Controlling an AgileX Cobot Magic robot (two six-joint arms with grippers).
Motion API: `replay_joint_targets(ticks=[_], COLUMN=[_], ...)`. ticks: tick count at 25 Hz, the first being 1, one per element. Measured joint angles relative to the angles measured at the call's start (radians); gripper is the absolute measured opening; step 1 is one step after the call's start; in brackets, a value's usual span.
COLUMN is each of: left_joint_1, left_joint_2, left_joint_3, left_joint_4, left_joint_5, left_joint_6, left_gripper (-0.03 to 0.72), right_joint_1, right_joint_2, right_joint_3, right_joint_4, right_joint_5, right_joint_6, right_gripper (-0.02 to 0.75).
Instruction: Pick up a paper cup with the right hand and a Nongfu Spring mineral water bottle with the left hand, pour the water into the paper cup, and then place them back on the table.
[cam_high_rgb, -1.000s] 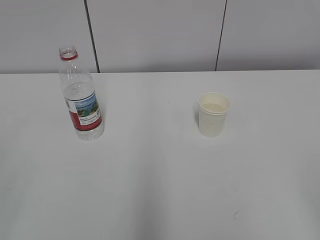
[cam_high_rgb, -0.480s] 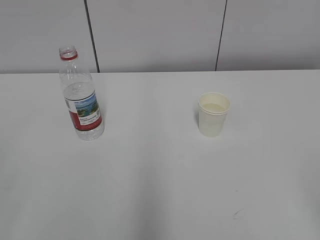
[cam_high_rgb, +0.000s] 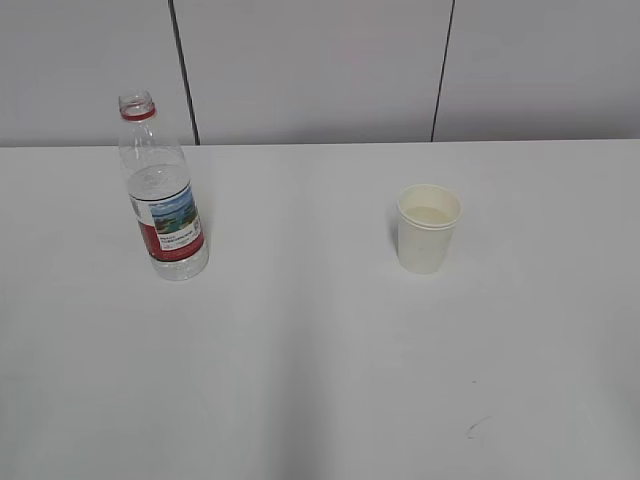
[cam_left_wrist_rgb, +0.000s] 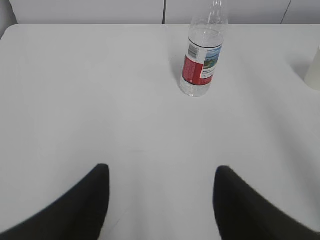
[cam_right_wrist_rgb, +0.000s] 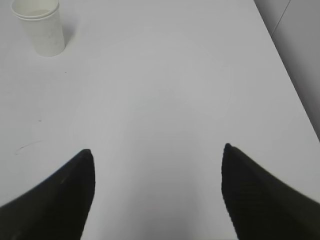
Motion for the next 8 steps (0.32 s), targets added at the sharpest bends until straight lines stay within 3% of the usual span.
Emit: replay_joint_targets(ticks=[8], left_joint_1=[0.000], left_joint_2=[0.000], left_joint_3=[0.000], left_joint_4=[0.000], left_joint_5=[0.000], left_joint_6=[0.000], left_gripper=[0.403], right_joint_1=[0.000], right_joint_2=[0.000], right_joint_3=[0.000], right_joint_4=[0.002], right_joint_5=[-0.002], right_joint_6=[0.000], right_gripper=[0.582])
